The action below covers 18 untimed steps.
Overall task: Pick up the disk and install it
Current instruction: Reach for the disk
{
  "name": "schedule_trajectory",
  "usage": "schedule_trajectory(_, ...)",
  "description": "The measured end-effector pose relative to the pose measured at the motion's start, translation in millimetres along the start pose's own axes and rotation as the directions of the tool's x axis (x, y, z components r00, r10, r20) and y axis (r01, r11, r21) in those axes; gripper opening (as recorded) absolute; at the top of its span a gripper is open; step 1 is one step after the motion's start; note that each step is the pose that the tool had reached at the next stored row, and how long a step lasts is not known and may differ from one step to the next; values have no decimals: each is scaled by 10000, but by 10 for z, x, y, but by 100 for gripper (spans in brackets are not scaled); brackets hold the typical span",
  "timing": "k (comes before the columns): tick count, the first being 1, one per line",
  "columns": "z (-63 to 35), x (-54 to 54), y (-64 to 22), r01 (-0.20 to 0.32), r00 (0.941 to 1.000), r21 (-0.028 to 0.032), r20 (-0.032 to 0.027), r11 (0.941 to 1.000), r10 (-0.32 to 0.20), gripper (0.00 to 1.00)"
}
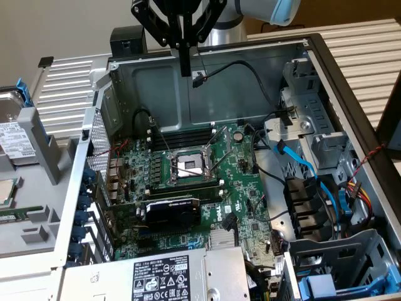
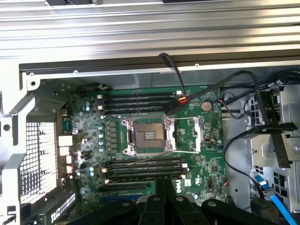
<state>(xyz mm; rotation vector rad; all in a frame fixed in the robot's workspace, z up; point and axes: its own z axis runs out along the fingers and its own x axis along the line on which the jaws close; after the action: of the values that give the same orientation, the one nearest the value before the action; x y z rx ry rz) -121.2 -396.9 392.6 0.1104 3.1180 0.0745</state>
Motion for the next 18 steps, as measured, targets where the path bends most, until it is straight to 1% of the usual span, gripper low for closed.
schedule_trajectory(3, 1, 13, 22, 1, 10000, 1, 1, 10000, -1, 11)
schedule_trajectory(5, 1, 35, 38, 1, 10000, 23, 1, 10000, -1, 11)
schedule_trajectory(8, 0, 123, 47, 1, 10000, 37, 2, 10000, -1, 11)
schedule_trajectory(14, -3, 276, 36, 13, 10000, 35, 2, 10000, -13, 11)
schedule_trajectory(18, -4, 282, 36, 14, 10000, 36, 2, 10000, -14, 11)
